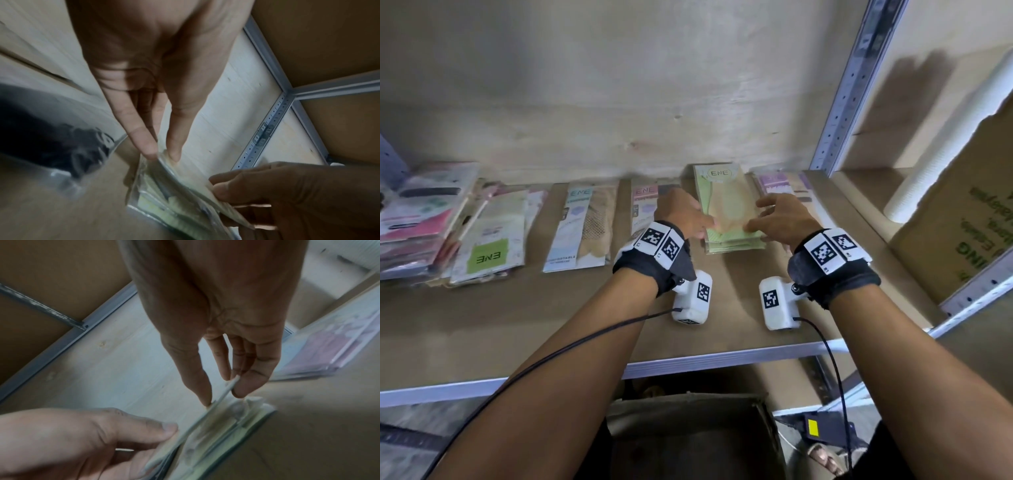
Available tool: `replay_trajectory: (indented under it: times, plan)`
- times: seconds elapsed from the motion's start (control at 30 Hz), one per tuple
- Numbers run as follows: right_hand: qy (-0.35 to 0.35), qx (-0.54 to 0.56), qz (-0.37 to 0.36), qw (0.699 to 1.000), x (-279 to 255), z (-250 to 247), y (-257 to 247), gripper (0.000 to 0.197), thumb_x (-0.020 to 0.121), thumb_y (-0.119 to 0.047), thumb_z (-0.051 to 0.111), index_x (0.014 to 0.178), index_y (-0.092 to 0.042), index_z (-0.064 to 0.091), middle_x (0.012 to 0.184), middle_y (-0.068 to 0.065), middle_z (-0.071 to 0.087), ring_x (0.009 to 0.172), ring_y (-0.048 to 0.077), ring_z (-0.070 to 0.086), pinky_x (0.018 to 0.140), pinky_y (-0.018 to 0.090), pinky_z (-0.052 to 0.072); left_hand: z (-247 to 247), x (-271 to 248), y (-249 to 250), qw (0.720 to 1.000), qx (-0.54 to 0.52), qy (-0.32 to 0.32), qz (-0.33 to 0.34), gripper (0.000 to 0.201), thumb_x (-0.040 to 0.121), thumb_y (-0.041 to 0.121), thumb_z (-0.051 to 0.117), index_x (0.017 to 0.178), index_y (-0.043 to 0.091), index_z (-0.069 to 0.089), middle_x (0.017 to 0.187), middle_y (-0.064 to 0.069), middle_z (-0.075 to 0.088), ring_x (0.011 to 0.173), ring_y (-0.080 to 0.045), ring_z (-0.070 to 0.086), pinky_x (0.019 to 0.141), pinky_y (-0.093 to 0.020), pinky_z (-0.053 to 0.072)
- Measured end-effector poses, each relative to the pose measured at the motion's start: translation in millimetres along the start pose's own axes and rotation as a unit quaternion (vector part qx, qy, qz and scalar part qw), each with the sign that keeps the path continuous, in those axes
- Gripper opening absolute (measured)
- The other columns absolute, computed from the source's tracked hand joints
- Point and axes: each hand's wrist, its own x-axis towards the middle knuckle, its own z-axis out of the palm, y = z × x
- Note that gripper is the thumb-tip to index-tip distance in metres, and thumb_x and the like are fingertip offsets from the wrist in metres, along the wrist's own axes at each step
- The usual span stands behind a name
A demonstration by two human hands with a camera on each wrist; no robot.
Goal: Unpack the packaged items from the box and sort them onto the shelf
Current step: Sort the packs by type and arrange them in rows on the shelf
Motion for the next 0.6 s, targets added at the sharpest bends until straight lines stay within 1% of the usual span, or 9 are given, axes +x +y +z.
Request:
replay_trajectory:
  times: [0.07,0.13,0.17,0.23,0.27,0.37,0.43,0.5,0.6]
  plan:
    - [-0.007,-0.038,0.005,0.999,0.7,0.7,0.1,0.067,0.075,-0.012,0.083,0.134,-0.006,0.053,0.12,0.01,0.061,0.104,0.024,0.063,0.088,0.036,0.056,2.8,0.3,1.4,1.0,0.023,0.001,-0.007,0.056,0.074,0.012,0.087,0.12,-0.006,0.062,0.106,-0.022,0.072,0.094,-0.032,0.073,0.091,-0.044,0.059]
    - [-0.008,-0.068,0.012,0.998,0.9,1.3,-0.7,0.065,0.074,-0.017,0.083,0.132,-0.007,0.055,0.126,0.01,0.06,0.115,0.026,0.059,0.096,0.036,0.052,5.7,0.1,5.1,0.999,0.054,0.004,-0.01,0.053,0.076,0.015,0.086,0.118,-0.007,0.063,0.106,-0.022,0.073,0.096,-0.032,0.073,0.09,-0.043,0.059]
    - [-0.003,-0.077,0.014,0.997,0.9,1.7,-0.9,0.062,0.075,-0.018,0.083,0.13,-0.007,0.056,0.126,0.01,0.06,0.115,0.025,0.057,0.094,0.033,0.05,7.1,-0.3,6.5,0.997,0.078,0.001,-0.012,0.052,0.076,0.018,0.086,0.117,-0.007,0.064,0.108,-0.021,0.073,0.098,-0.031,0.073,0.091,-0.042,0.059]
    - [0.006,-0.097,0.012,0.995,0.3,2.5,-2.3,0.054,0.077,-0.02,0.081,0.124,-0.006,0.06,0.122,0.01,0.061,0.107,0.023,0.057,0.083,0.029,0.045,8.7,-1.1,7.9,0.992,0.127,-0.002,-0.019,0.056,0.075,0.023,0.086,0.117,-0.006,0.065,0.112,-0.016,0.073,0.102,-0.028,0.071,0.093,-0.04,0.058]
    - [0.006,-0.106,0.012,0.994,-0.1,3.2,-2.8,0.05,0.077,-0.021,0.081,0.121,-0.005,0.061,0.12,0.01,0.062,0.103,0.022,0.056,0.08,0.028,0.043,9.0,-1.5,7.7,0.991,0.135,0.0,-0.018,0.055,0.076,0.024,0.085,0.117,-0.006,0.065,0.112,-0.016,0.072,0.102,-0.028,0.071,0.092,-0.039,0.058]
    - [-0.003,-0.117,0.015,0.993,-0.8,3.8,-3.3,0.05,0.078,-0.022,0.081,0.12,-0.003,0.061,0.117,0.01,0.061,0.102,0.022,0.054,0.08,0.028,0.041,9.0,-1.3,8.1,0.989,0.145,0.011,-0.006,0.045,0.078,0.023,0.081,0.111,-0.005,0.067,0.108,-0.018,0.072,0.098,-0.03,0.072,0.086,-0.04,0.061]
    - [-0.009,-0.123,0.011,0.992,-0.6,2.9,-3.1,0.05,0.079,-0.022,0.08,0.121,-0.002,0.061,0.114,0.009,0.061,0.103,0.021,0.056,0.08,0.028,0.041,8.1,-2.0,9.1,0.987,0.162,-0.003,-0.011,0.046,0.078,0.022,0.082,0.114,-0.003,0.067,0.111,-0.017,0.072,0.101,-0.029,0.072,0.089,-0.04,0.059]
    - [-0.012,-0.121,0.008,0.993,-1.0,2.4,-3.3,0.048,0.08,-0.021,0.079,0.12,-0.001,0.062,0.108,0.007,0.061,0.098,0.019,0.055,0.08,0.027,0.041,7.4,-1.9,9.2,0.985,0.172,-0.021,-0.02,0.049,0.08,0.022,0.082,0.12,0.0,0.066,0.118,-0.015,0.071,0.107,-0.028,0.069,0.094,-0.04,0.057]
    - [-0.015,-0.119,0.007,0.993,-2.1,1.8,-3.1,0.048,0.08,-0.021,0.079,0.12,0.0,0.062,0.108,0.008,0.062,0.096,0.019,0.056,0.078,0.027,0.041,6.5,-2.0,8.6,0.988,0.154,0.007,-0.012,0.047,0.079,0.023,0.081,0.115,-0.004,0.065,0.114,-0.021,0.07,0.104,-0.032,0.069,0.092,-0.042,0.057]
